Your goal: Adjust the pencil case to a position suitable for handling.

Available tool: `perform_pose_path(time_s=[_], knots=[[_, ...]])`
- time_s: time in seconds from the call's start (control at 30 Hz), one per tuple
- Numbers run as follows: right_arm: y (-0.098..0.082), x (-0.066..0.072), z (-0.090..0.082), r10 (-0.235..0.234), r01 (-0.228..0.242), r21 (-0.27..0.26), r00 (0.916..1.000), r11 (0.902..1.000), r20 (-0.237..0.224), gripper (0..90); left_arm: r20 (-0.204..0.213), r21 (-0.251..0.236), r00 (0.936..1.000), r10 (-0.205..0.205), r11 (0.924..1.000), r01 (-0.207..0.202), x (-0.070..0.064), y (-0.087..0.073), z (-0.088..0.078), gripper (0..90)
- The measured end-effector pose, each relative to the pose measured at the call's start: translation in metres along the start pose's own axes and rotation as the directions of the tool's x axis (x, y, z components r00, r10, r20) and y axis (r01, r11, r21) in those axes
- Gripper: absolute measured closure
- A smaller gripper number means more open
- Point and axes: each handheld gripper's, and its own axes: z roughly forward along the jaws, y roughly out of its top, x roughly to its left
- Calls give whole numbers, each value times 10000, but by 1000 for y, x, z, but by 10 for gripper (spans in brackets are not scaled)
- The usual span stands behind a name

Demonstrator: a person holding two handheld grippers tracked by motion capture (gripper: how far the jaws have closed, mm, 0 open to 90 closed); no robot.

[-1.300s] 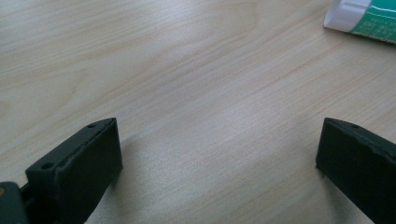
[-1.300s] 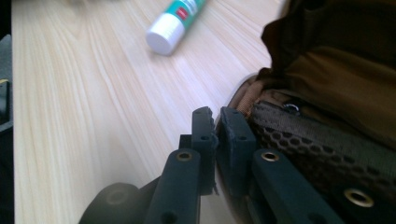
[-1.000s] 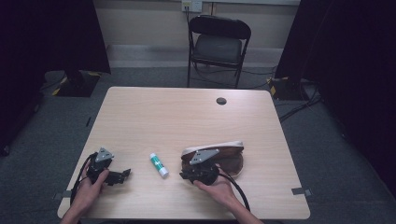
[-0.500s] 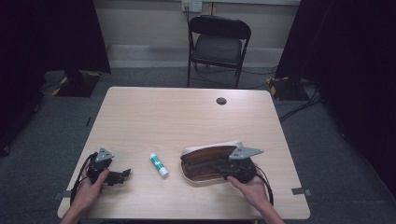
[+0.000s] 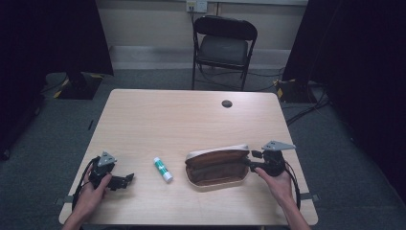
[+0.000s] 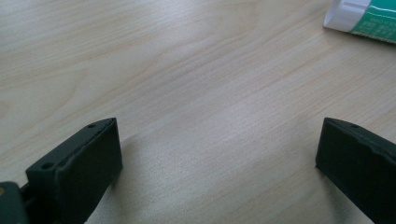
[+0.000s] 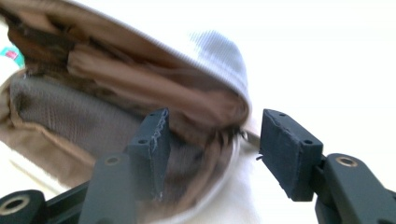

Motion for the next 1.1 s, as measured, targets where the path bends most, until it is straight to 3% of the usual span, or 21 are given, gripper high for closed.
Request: perform_pose_path(time_s=[0.1,0.27,0.3,0.43,0.7,1.1], knots=[[8,-2,9,-305,305,-14,9994,9995,149,402,-2,-28,10000,-36,10000,36,0,0,0,0],[7,-7,18,-31,32,66,9999,10000,-155,413,1,1,10000,-1,10000,1,0,0,0,0],[4,-4,22,-235,244,345,9994,9991,-252,432,-8,14,10000,12,10000,-12,0,0,0,0],[3,5,21,-472,484,556,9986,9973,-229,426,-8,39,10000,35,10000,-35,0,0,-1,0],[-6,17,9,-323,342,582,9989,9977,-328,408,1,40,10000,36,10000,-36,0,0,-1,0],[-3,32,17,-444,469,544,9979,9974,-469,386,17,40,10000,41,10000,-41,0,0,0,0]])
